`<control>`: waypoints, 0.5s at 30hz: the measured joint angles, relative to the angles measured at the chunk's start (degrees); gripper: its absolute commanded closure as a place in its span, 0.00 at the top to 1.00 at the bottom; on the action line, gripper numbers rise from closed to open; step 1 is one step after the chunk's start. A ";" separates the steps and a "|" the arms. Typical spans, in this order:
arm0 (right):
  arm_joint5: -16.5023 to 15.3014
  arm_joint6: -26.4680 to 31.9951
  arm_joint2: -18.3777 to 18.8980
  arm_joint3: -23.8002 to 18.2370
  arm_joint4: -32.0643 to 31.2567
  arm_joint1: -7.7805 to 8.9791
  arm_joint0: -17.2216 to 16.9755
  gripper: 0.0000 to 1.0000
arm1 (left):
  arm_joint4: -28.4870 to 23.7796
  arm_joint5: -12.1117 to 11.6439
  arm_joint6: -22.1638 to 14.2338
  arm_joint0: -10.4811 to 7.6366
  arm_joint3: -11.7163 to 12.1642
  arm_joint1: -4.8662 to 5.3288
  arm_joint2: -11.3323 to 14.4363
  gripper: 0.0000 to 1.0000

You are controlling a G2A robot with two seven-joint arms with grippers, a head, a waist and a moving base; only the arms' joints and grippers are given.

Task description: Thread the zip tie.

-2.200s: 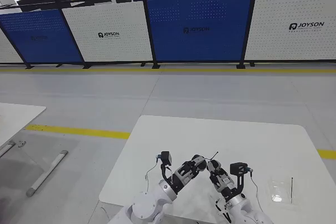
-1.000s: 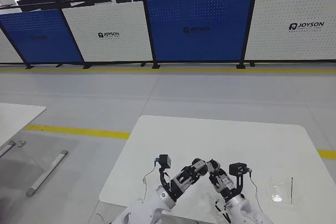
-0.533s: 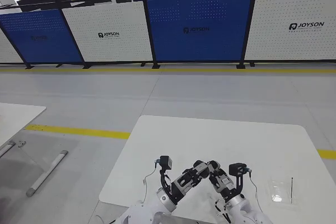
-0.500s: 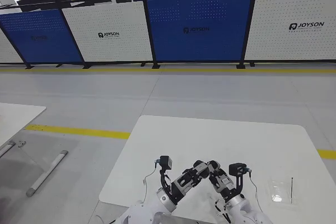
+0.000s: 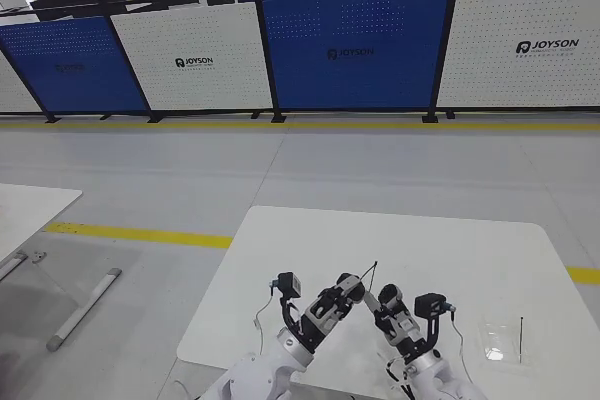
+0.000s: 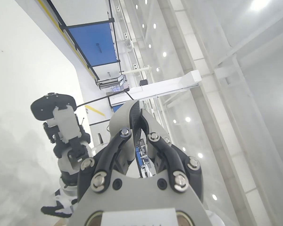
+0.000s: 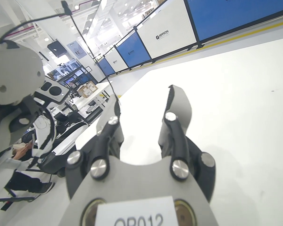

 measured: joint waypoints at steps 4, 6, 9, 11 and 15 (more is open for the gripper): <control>-0.49 -0.82 0.48 -0.04 0.37 0.09 -0.33 0.93 | -0.22 -0.15 0.79 -0.26 0.44 -0.10 -0.02 0.00; -0.88 -1.32 0.83 -0.05 0.69 0.15 -0.56 0.86 | -0.46 -0.07 1.21 -0.47 0.78 -0.15 -0.07 0.00; -1.67 -1.93 1.59 -0.12 1.41 0.28 -1.00 0.82 | -0.90 -0.03 1.85 -0.84 1.37 -0.26 -0.14 0.00; -2.11 -2.25 2.07 -0.24 1.84 0.37 -1.30 0.81 | -1.09 -0.06 2.09 -1.08 1.77 -0.32 -0.09 0.00; -2.58 -2.38 2.52 -0.47 2.07 0.49 -1.67 0.80 | -1.24 -0.12 2.41 -1.46 2.49 -0.45 0.09 0.00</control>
